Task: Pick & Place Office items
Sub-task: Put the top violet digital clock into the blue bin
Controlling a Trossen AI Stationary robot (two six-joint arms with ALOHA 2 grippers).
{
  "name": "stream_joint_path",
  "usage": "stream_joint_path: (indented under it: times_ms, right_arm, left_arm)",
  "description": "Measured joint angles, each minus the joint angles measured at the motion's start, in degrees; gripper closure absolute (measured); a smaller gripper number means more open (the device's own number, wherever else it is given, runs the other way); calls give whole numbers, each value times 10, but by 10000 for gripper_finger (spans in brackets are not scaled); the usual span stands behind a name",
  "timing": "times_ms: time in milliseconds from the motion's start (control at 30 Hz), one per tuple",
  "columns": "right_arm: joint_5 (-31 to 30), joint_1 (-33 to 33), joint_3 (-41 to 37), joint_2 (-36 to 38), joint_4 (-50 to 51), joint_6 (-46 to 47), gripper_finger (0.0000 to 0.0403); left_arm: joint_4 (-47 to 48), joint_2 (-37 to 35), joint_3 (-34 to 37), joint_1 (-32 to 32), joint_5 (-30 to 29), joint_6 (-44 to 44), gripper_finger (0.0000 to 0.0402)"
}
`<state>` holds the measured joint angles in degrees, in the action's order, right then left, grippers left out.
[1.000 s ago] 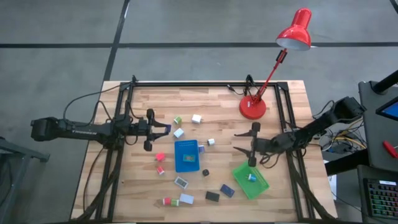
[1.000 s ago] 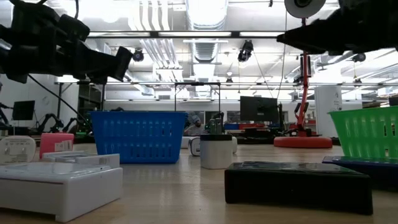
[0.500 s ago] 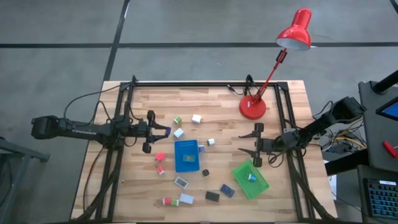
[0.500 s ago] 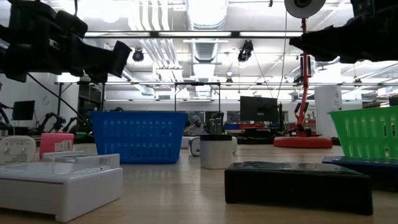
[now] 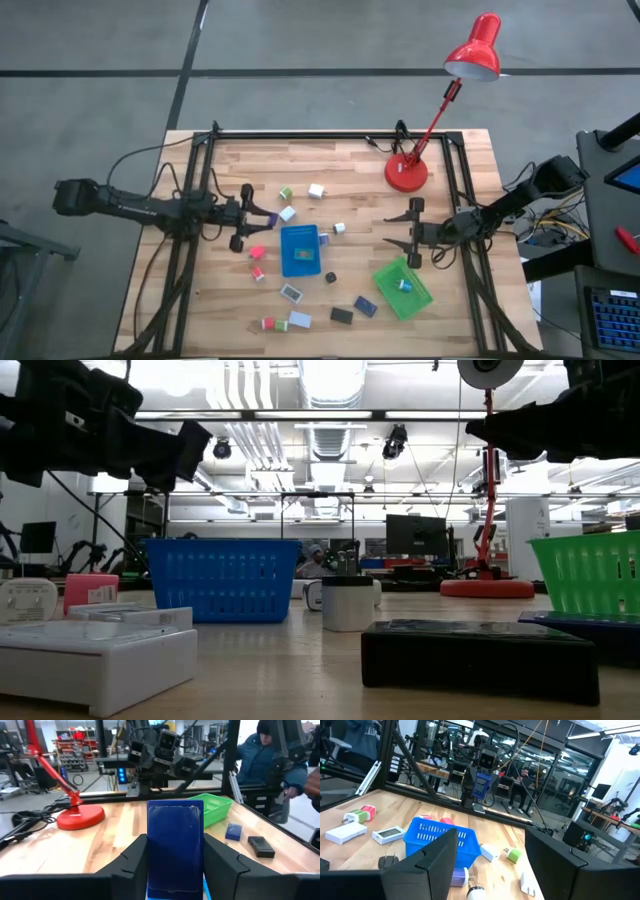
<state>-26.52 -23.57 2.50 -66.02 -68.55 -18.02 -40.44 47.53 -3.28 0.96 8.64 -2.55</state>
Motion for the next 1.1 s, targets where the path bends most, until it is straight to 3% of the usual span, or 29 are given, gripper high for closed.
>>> stream_joint_path:
  times_ms: [533, 700, 1100]
  right_arm:
    - [-2, 0, 0, 0, 2, 9, 179]
    - [-2, 0, 0, 0, 3, 9, 179]
    - [-4, 0, 0, 0, 6, 11, 179]
  left_arm:
    - [82, 222, -136, -37, -27, -16, 263]
    - [180, 275, -197, -45, -28, -16, 263]
    - [434, 386, -371, -74, -94, -28, 263]
